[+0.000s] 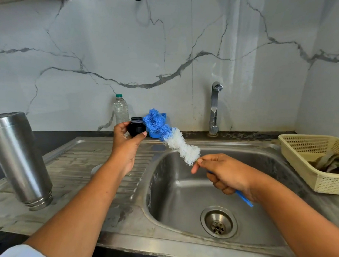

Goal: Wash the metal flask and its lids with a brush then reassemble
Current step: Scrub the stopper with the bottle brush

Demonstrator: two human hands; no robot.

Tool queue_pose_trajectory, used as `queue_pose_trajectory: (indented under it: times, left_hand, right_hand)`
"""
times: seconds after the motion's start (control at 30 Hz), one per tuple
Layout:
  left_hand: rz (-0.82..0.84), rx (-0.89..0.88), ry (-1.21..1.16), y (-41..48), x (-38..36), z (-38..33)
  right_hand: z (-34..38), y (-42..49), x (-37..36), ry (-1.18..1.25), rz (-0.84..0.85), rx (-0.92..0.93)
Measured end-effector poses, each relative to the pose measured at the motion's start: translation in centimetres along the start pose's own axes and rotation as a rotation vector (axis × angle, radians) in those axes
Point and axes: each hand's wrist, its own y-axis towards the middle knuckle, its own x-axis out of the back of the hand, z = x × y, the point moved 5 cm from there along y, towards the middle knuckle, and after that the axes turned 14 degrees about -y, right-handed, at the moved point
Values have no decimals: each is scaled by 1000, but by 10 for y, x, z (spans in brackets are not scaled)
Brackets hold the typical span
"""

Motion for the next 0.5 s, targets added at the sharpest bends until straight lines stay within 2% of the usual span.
queue_pose_trajectory:
  times: [0.23, 0.5]
  left_hand:
    - [-62, 13, -131, 8, 9, 0]
    - [107, 20, 25, -1, -1, -8]
  right_hand:
    - [2, 1, -2, -24, -18, 14]
    - [-1, 1, 5, -95, -41, -3]
